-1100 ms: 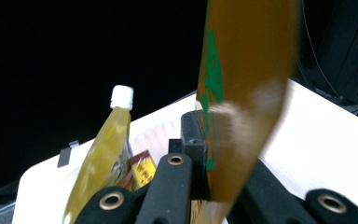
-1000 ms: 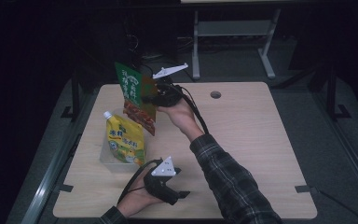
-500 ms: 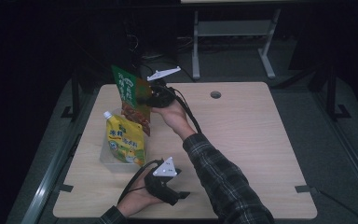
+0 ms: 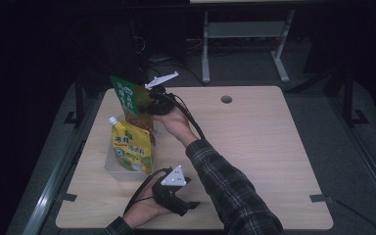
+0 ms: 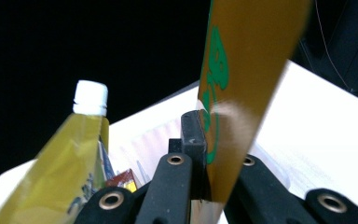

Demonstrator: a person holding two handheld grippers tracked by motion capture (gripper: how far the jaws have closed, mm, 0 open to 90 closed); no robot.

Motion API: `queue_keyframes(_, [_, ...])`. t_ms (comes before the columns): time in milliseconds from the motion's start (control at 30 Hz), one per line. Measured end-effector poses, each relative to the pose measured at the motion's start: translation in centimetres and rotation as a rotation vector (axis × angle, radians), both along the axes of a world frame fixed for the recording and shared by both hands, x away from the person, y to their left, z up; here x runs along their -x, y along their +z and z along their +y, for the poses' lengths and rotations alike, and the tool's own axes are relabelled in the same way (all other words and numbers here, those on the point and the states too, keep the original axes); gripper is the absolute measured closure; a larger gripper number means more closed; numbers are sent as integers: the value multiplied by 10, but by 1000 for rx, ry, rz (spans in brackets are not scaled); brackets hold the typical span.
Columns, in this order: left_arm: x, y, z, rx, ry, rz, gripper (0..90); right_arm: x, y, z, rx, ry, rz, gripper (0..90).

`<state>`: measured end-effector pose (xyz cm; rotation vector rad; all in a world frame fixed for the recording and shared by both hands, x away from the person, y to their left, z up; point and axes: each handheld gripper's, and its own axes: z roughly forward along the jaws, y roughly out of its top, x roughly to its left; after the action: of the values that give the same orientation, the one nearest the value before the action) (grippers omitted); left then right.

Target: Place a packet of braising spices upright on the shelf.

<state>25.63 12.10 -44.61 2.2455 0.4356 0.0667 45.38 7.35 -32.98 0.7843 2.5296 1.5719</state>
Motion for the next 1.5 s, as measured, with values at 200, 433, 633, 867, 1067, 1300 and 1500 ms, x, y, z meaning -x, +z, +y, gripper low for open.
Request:
queue_keyframes(200, [0,0,0,1,2,3,171,1,-9,6,22,12,-5,896])
queue_keyframes(433, [0,-1,0,-1,0,5,171,5,-14,13,52,32,-19,889])
queue_keyframes(633, [1,-1,-1,-6,-2,4,171,9,-13,15,88,34,-42,794])
queue_keyframes(867, [1,-1,-1,-7,-3,-1,171,12,-8,7,102,-5,-59,493])
queue_keyframes(1067, [1,-2,-1,-5,-3,6,170,22,3,-24,95,-42,-55,388])
queue_keyframes(1300, [-3,0,2,0,20,10,164,35,5,-62,110,-58,-78,353])
queue_keyframes(1500, [-5,0,5,-3,37,7,154,52,3,-98,136,-85,-89,309])
